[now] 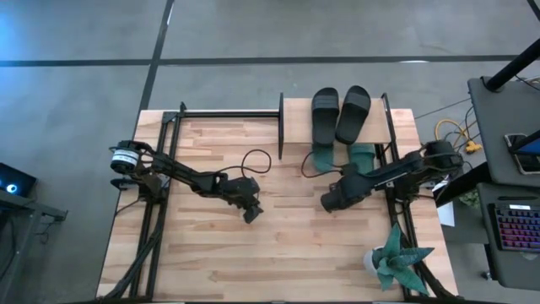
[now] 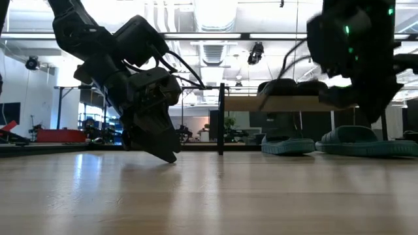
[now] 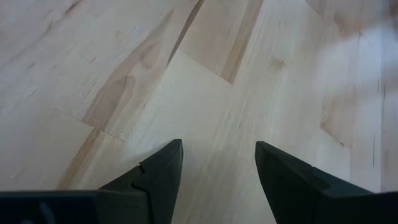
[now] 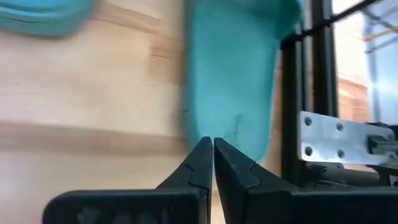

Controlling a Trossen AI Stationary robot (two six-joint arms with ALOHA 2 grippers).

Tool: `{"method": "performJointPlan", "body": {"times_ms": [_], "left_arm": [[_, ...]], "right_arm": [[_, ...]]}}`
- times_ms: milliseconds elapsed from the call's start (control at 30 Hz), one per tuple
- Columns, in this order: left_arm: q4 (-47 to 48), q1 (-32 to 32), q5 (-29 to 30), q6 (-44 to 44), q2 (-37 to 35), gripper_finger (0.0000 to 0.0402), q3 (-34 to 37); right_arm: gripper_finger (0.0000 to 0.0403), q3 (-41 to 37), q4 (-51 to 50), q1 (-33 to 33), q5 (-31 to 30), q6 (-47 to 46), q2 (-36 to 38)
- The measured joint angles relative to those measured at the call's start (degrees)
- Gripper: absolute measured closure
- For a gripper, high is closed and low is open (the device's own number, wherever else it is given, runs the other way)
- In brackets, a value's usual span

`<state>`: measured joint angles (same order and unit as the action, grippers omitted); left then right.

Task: Pick and place slides into the shelf
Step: Adjust the green slippers under the shelf

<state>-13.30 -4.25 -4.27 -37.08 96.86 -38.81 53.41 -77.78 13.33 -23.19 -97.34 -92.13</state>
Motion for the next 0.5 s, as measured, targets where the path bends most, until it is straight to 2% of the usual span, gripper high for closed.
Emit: {"method": "performJointPlan", "body": {"times_ms": [167,333,500], "left_arm": [[-0.1,0.0,0.0,0.0,0.0,0.021,0.1],[-0.2,0.0,0.0,0.0,0.0,0.021,0.2],[-2.4,0.0,0.0,0.0,0.0,0.021,0.9]], "right_arm": [[0.0369,2.6,-0.2,0.9,1.4,3.8,4.1],[0.0298,2.8,-1.0,0.2,4.6,7.8,7.1],[0.024,-1.1,-1.2,-3.6,9.4,13.7,6.7]]}}
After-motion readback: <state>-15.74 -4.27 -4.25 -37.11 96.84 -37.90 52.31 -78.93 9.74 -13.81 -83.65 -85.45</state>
